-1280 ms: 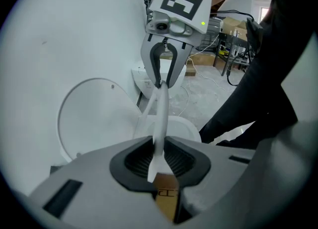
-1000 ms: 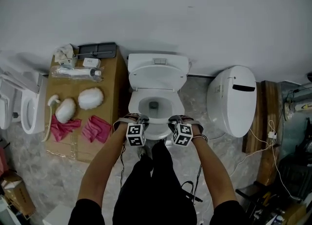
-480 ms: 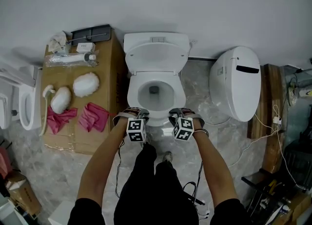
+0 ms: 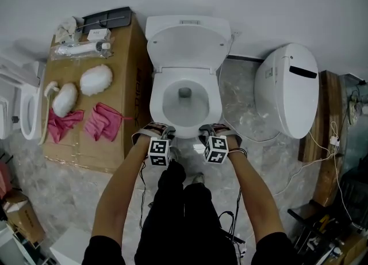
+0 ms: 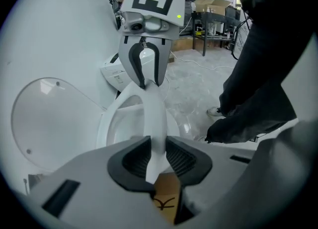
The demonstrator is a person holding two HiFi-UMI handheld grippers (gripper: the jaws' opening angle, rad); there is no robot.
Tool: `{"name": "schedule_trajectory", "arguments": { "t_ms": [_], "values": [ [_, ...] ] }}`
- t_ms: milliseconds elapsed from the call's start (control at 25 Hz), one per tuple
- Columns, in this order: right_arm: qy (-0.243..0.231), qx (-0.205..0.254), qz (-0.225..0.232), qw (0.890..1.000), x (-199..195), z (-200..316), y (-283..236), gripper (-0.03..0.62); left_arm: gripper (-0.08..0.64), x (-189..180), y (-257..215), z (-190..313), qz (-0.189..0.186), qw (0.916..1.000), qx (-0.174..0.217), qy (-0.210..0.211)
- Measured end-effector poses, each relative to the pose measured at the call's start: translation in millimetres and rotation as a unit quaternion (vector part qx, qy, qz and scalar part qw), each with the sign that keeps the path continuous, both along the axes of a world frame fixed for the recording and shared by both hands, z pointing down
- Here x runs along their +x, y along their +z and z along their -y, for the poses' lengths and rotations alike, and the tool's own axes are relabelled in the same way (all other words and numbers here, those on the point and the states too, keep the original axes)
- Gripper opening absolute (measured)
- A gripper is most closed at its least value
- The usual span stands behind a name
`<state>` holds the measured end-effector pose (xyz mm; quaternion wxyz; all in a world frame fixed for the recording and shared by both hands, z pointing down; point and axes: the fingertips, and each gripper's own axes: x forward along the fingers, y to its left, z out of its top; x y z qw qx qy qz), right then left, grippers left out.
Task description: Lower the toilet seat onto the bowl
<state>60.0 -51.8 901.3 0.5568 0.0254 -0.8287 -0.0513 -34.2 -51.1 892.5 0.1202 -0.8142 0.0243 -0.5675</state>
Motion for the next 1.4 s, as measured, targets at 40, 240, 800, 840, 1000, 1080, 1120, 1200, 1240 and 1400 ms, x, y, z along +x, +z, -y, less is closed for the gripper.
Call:
{"name": "schedule_trajectory", "arguments": {
  "t_ms": [40, 240, 800, 840, 1000, 1080, 1120, 1200, 1240, 1400],
  "values": [
    [-0.004, 0.000, -0.001, 1.000, 0, -3, 8, 0.131, 0.097, 0, 8, -4, 0.001, 1.0000, -0.001, -0.001],
    [-0.024, -0.003, -0.006, 1.000, -3, -21, 47, 0.146, 0.109, -3, 49, -22, 0.005, 0.9996, -0.027, -0.007],
    [-0.046, -0.030, -0.010, 0.998, -5, -43, 143, 0.169, 0.114, -8, 152, -50, 0.004, 0.9973, -0.069, -0.025],
    [-0.046, -0.032, -0.011, 0.998, -5, -44, 149, 0.169, 0.112, -7, 159, -52, 0.004, 0.9970, -0.072, -0.026],
    [-0.038, -0.038, -0.015, 0.998, -6, -45, 175, 0.169, 0.110, -6, 184, -51, -0.001, 0.9966, -0.073, -0.038],
    [-0.029, -0.043, -0.015, 0.999, -6, -45, 187, 0.169, 0.106, -6, 196, -51, 0.000, 0.9958, -0.079, -0.045],
    [-0.025, -0.045, -0.014, 0.999, -6, -44, 193, 0.169, 0.104, -5, 202, -50, 0.000, 0.9958, -0.079, -0.047],
    [-0.022, -0.050, -0.012, 0.998, -7, -43, 199, 0.167, 0.101, -4, 207, -46, -0.007, 0.9955, -0.080, -0.050],
    [-0.023, -0.052, -0.010, 0.998, -7, -42, 200, 0.169, 0.104, -4, 208, -45, -0.014, 0.9949, -0.086, -0.052],
    [-0.027, -0.053, -0.005, 0.998, -8, -40, 200, 0.169, 0.104, -4, 209, -43, -0.036, 0.9908, -0.115, -0.062]
  ]
}}
